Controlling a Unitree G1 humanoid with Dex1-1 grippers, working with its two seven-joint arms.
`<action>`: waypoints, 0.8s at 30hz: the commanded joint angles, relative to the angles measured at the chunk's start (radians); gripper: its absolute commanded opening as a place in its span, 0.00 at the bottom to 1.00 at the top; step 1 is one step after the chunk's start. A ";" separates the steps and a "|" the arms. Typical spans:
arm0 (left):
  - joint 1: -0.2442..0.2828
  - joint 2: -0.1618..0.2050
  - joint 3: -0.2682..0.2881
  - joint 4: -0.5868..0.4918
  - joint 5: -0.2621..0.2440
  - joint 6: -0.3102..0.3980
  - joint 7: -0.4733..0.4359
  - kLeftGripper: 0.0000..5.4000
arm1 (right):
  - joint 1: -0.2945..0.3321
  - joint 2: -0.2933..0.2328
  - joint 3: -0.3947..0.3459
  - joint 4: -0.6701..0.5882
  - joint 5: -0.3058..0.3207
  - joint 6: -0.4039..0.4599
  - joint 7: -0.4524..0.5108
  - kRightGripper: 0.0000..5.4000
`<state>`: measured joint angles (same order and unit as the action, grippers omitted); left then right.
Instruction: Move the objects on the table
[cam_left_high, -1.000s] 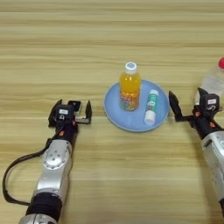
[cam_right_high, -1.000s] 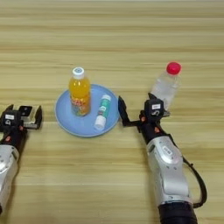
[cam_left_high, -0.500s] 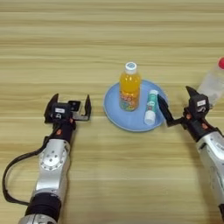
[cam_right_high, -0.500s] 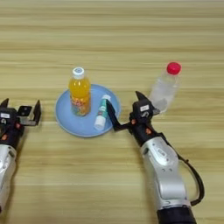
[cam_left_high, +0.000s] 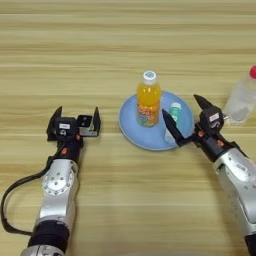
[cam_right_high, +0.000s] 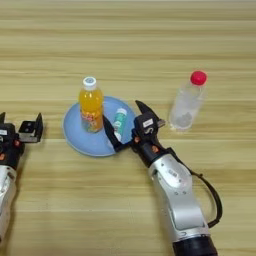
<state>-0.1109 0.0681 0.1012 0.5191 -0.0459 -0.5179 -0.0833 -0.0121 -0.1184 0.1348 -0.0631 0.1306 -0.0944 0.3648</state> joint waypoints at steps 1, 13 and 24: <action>0.005 -0.007 -0.006 -0.009 0.008 -0.003 0.010 1.00 | -0.021 -0.003 0.016 -0.015 -0.006 0.028 0.010 1.00; 0.013 -0.011 -0.015 -0.014 0.014 0.000 0.022 1.00 | -0.125 0.033 0.060 0.055 -0.032 0.053 0.008 1.00; 0.023 -0.015 -0.021 -0.028 0.018 0.002 0.031 1.00 | -0.210 0.064 0.065 0.163 -0.039 0.042 0.012 1.00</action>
<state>-0.0947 0.0564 0.0841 0.5019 -0.0422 -0.5179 -0.0597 -0.1915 -0.0623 0.2002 0.0773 0.1012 -0.0532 0.3776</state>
